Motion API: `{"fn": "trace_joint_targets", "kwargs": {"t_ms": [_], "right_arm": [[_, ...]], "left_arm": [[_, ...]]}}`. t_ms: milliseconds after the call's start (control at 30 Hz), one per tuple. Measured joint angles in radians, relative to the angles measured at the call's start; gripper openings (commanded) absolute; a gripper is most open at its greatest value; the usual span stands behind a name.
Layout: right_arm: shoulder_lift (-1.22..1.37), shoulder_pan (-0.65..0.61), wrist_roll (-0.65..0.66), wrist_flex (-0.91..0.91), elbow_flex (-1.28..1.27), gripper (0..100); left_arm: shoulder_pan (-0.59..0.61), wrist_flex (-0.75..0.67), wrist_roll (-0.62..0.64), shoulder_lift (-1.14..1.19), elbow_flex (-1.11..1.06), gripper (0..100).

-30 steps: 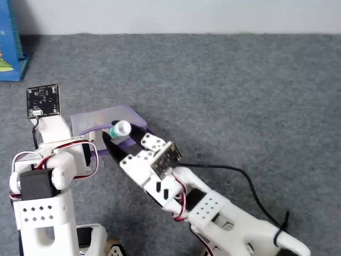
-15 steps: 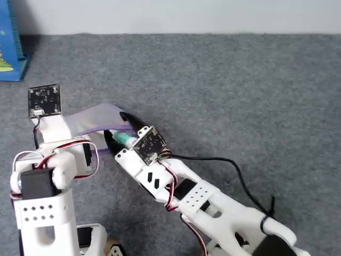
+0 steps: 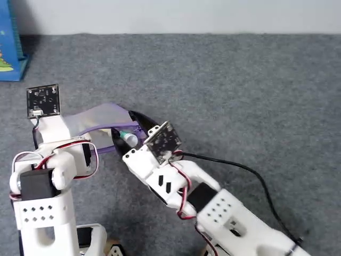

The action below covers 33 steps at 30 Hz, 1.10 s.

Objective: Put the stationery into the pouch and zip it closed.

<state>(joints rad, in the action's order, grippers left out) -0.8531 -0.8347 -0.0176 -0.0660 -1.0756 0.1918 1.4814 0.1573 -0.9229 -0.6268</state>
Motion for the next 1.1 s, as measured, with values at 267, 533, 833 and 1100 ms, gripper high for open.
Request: {"fn": "trace_joint_targets", "kwargs": {"t_ms": [267, 533, 833, 1100], "right_arm": [[-0.15, 0.0, -0.149, -0.445, 0.216, 6.8], [-0.215, 0.046, -0.219, -0.632, 0.23, 0.7], [-0.215, 0.164, -0.219, -0.664, 0.112, 17.5], [-0.215, 0.169, -0.219, -0.631, -0.025, 25.5]], "left_arm": [[0.0, 0.0, 0.0, 0.0, 0.0, 1], [0.0, 0.0, 0.0, 0.0, 0.002, 1], [0.0, 0.0, 0.0, -0.002, -0.009, 1], [0.0, 0.0, 0.0, -0.002, -0.009, 1]]}}
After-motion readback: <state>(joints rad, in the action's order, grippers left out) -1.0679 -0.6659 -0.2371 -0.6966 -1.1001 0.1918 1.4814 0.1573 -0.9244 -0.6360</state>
